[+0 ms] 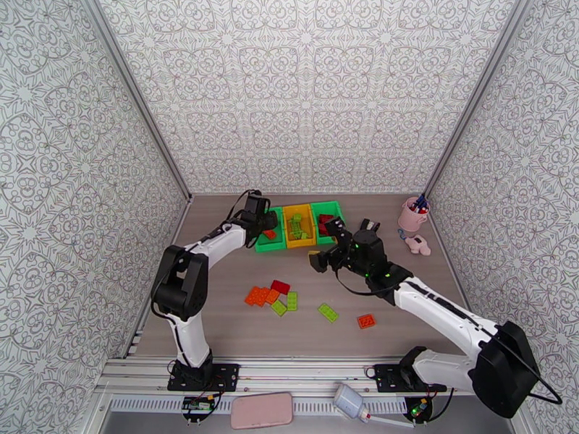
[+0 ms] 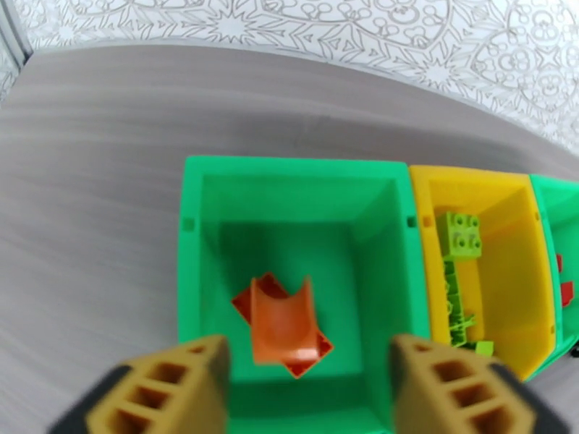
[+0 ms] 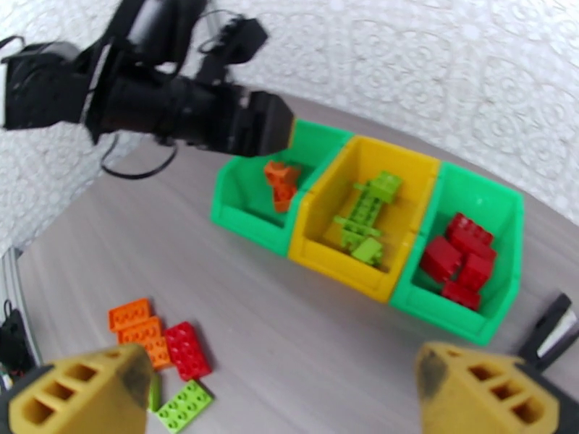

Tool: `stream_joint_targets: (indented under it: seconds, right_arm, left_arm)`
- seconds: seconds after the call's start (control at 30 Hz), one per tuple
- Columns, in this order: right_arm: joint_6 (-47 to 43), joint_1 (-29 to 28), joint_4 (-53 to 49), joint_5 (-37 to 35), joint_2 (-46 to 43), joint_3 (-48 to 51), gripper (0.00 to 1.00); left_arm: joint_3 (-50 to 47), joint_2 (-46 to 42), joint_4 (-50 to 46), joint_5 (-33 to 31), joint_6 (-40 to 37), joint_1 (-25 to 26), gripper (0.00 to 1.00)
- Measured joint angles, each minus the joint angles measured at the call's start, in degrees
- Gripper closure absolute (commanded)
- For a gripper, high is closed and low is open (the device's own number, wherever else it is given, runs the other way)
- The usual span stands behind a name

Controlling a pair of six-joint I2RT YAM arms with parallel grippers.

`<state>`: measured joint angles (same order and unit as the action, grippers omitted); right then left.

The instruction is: Sort the legos into containers by color

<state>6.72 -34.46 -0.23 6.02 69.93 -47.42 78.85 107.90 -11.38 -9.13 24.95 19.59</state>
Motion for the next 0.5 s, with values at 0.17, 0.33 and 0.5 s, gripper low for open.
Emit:
stream_joint_targets:
  seconds: [0.17, 0.33, 0.5]
  right_arm:
    - [2.8, 0.0, -7.3, -7.3, -2.8, 0.4, 0.00]
    - [7.6, 0.0, -17.1, -12.1, -7.3, 1.2, 0.00]
    - [15.5, 0.0, -29.2, -15.5, -9.7, 1.3, 0.00]
  left_arm:
    - [-6.3, -9.0, 0.9, 0.2, -2.2, 2.1, 0.06]
    - [-17.0, -22.9, 4.4, 1.3, -7.5, 7.2, 0.00]
    - [-26.0, -31.9, 5.7, 4.5, -16.6, 14.3, 0.00]
